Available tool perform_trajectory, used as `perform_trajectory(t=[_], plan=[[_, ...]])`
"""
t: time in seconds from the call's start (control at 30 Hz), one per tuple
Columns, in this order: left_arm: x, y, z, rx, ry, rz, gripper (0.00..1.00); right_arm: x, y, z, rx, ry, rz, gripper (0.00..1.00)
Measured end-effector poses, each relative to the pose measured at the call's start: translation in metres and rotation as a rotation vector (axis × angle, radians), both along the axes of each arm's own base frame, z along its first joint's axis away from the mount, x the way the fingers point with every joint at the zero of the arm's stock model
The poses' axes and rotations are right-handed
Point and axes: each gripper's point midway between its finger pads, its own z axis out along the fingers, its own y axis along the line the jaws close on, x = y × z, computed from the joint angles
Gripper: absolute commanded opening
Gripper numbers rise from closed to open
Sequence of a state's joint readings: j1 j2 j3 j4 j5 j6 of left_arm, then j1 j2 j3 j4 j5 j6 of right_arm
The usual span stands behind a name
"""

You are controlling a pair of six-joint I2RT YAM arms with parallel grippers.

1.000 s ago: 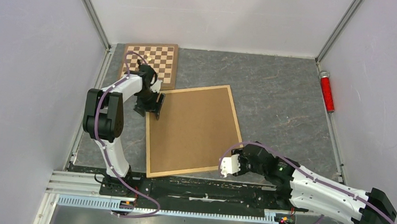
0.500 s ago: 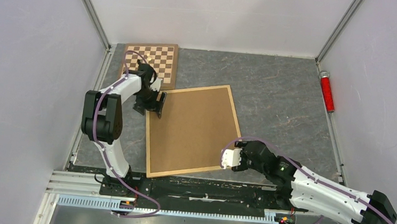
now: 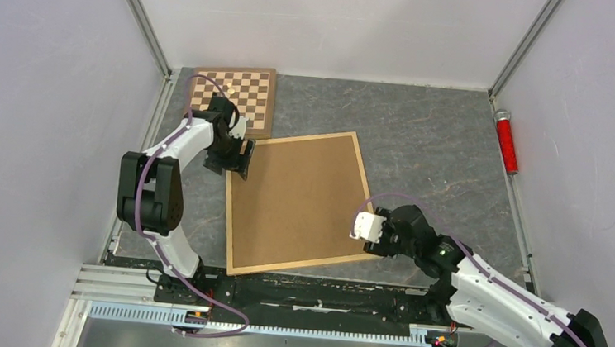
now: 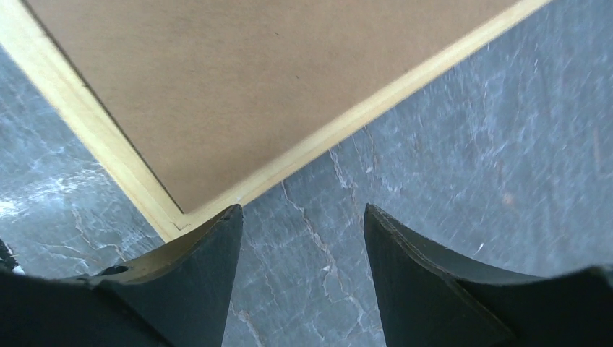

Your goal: Put the photo into the frame

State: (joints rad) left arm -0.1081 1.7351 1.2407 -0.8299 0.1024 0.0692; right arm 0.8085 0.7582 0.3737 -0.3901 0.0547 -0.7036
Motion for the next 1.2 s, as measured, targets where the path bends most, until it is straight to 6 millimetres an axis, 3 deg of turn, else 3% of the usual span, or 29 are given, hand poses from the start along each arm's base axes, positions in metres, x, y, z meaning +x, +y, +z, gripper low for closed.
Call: perform_trajectory(t=[0.17,0.43,0.63,0.9,1.2], plan=[[0.002,0.0,-0.003,0.002,-0.002,0.001,0.8,0.015,-0.008,0.007,0.053,0.079,-0.133,0.65],[0.005,0.007,-0.011,0.04,-0.007,0.01,0.77,0.07,-0.009,0.045,0.268,0.174,-0.394,0.63],[0.003,0.011,-0.019,0.065,0.008,0.015,0.69,0.104,0.002,0.044,0.432,0.337,-0.512,0.61],[-0.004,0.014,-0.028,0.08,0.031,0.014,0.6,0.094,0.031,0.008,0.5,0.598,-0.527,0.58],[-0.007,0.015,-0.036,0.082,0.042,0.01,0.46,0.09,0.038,-0.007,0.54,0.712,-0.539,0.57]])
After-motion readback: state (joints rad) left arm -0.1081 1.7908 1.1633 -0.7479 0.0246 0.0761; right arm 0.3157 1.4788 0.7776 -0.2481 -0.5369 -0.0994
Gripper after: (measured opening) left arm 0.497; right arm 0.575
